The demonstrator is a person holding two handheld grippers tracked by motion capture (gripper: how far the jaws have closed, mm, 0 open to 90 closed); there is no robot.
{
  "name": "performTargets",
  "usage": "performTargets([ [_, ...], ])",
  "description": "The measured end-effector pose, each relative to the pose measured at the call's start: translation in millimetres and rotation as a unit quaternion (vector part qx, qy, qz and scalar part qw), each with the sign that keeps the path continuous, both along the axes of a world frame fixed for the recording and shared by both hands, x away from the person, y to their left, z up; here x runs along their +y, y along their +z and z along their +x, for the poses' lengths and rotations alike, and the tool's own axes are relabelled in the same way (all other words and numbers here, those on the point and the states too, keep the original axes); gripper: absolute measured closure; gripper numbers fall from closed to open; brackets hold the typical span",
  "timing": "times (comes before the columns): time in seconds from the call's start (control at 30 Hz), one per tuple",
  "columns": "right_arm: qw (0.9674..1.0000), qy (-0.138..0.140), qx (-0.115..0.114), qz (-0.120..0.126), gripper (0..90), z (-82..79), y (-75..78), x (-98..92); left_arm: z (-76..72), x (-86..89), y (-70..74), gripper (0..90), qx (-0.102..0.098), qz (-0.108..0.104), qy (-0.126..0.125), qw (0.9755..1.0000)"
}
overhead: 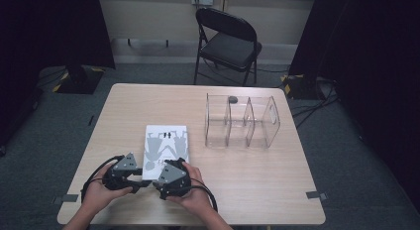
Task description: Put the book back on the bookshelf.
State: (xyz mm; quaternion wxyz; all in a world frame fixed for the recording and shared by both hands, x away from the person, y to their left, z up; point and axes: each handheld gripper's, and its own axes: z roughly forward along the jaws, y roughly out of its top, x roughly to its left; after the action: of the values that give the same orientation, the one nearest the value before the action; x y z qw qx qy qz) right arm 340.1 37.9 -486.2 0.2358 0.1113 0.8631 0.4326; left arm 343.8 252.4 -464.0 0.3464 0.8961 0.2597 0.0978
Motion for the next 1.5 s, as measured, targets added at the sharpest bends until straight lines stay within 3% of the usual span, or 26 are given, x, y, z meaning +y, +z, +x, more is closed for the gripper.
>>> performTargets([
  [0.17,0.9998,-0.006,-0.017,0.002,19.6,-1.2,1.4,1.1,-1.1,-1.6,7.8,51.8,-0.005,-0.02,0.009,0.9997],
  [0.23,0.9998,-0.007,-0.019,-0.001,19.8,-1.5,2.6,1.2,0.1,-1.0,9.6,51.8,-0.004,-0.009,0.002,0.9999],
  [0.33,0.9996,-0.002,-0.029,-0.006,20.2,-1.7,1.7,0.9,-0.5,-1.8,9.3,51.8,-0.002,-0.017,0.008,0.9998],
  [0.53,0.9992,-0.007,-0.039,-0.012,22.9,-1.1,3.5,1.6,0.1,-1.4,13.2,51.9,-0.006,-0.013,0.002,0.9999],
  [0.57,0.9989,-0.011,-0.044,-0.016,24.8,-0.9,3.5,2.3,0.2,-1.1,13.7,51.9,-0.006,-0.014,0.003,0.9999],
  [0.6,0.9985,-0.014,-0.049,-0.02,25.5,-0.9,3.4,2.9,0.3,-0.8,13.3,52.0,-0.002,-0.028,0.008,0.9996],
  [0.63,0.9979,-0.016,-0.059,-0.024,25.8,-0.7,2.4,4.0,0.4,0.2,14.5,52.2,0.0,-0.021,0.006,0.9998],
  [0.67,0.9973,-0.017,-0.065,-0.029,27.7,-0.7,1.5,4.7,-0.3,-0.4,13.9,52.5,-0.001,-0.027,0.009,0.9996],
  [0.7,0.9971,-0.017,-0.068,-0.03,27.6,-0.2,1.0,5.0,-0.2,0.6,15.4,52.7,-0.008,-0.016,0.003,0.9998],
  [0.83,0.9955,-0.03,-0.079,-0.042,33.2,-1.0,0.3,7.1,0.3,0.7,14.8,53.4,-0.015,-0.018,0.002,0.9997],
  [0.9,0.9949,-0.029,-0.085,-0.045,37.3,-1.8,2.2,6.9,-0.2,1.7,15.7,53.2,-0.024,-0.04,0.004,0.9989],
  [0.97,0.9939,-0.03,-0.093,-0.051,41.2,-3.3,4.7,6.6,-1.1,3.5,19.5,46.1,-0.046,-0.033,0.003,0.9984],
  [1.03,0.9938,-0.033,-0.095,-0.049,45.1,-4.3,9.3,5.1,-0.5,6.6,19.0,32.1,-0.05,-0.029,0.005,0.9983],
  [1.1,0.9932,-0.036,-0.1,-0.047,49.3,-5.0,15.6,2.9,0.0,9.6,13.8,26.4,-0.05,-0.017,0.006,0.9986],
  [1.17,0.9938,-0.038,-0.096,-0.042,51.3,-3.3,21.7,-0.4,1.5,13.5,7.2,23.4,-0.052,0.001,0.007,0.9986],
  [1.37,0.9953,-0.039,-0.079,-0.041,54.1,2.3,33.5,-4.9,8.7,21.0,-4.1,20.5,-0.027,0.009,0.005,0.9996],
  [1.5,0.9959,-0.044,-0.067,-0.04,56.0,7.3,43.6,-8.1,10.8,24.1,-7.9,19.2,-0.027,0.008,0.005,0.9996],
])
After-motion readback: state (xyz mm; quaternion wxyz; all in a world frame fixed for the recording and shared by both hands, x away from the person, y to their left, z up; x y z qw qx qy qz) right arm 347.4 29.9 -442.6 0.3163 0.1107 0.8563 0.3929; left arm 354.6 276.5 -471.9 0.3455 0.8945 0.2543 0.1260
